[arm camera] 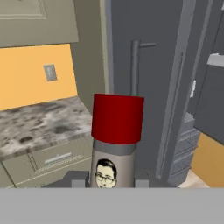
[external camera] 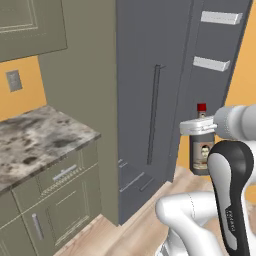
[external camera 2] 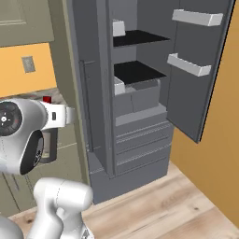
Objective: Place the liquors on the top shelf of the fridge to keep them out of children's reach, and place the orange on lower shelves for easy access.
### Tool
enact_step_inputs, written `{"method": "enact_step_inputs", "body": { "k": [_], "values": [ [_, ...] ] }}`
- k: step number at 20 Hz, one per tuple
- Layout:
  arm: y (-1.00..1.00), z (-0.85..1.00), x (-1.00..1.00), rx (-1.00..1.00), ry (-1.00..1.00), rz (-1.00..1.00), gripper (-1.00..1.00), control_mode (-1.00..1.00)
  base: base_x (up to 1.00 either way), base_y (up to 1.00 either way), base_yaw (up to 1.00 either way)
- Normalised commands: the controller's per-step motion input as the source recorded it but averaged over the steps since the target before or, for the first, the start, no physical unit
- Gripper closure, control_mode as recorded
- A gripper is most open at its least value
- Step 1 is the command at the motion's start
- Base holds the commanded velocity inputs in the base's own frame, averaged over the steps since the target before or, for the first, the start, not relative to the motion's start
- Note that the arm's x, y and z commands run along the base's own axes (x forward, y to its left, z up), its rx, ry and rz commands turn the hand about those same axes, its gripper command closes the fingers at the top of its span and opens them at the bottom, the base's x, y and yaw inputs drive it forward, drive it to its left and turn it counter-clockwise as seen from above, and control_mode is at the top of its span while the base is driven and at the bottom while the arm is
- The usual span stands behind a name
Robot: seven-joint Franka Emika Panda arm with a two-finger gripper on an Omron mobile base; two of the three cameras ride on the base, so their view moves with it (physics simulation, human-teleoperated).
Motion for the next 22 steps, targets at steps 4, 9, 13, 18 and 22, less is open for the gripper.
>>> {"method": "enact_step_inputs", "body": {
  "k": [4, 9, 13, 18, 22],
  "values": [
    [0.0, 0.0, 0.0, 0.0, 0.0, 0.0, 1.0, 1.0, 0.04, -0.82, 0.02],
    [0.0, 0.0, 0.0, 0.0, 0.0, 0.0, 1.0, 1.0, 0.0, -0.75, 0.14],
    [0.0, 0.0, 0.0, 0.0, 0.0, 0.0, 1.0, 1.0, 0.13, -0.78, 0.21],
    [0.0, 0.0, 0.0, 0.0, 0.0, 0.0, 1.0, 1.0, 0.31, -0.67, 0.28],
    [0.0, 0.0, 0.0, 0.0, 0.0, 0.0, 1.0, 1.0, 0.39, -0.42, 0.34]
  ]
}}
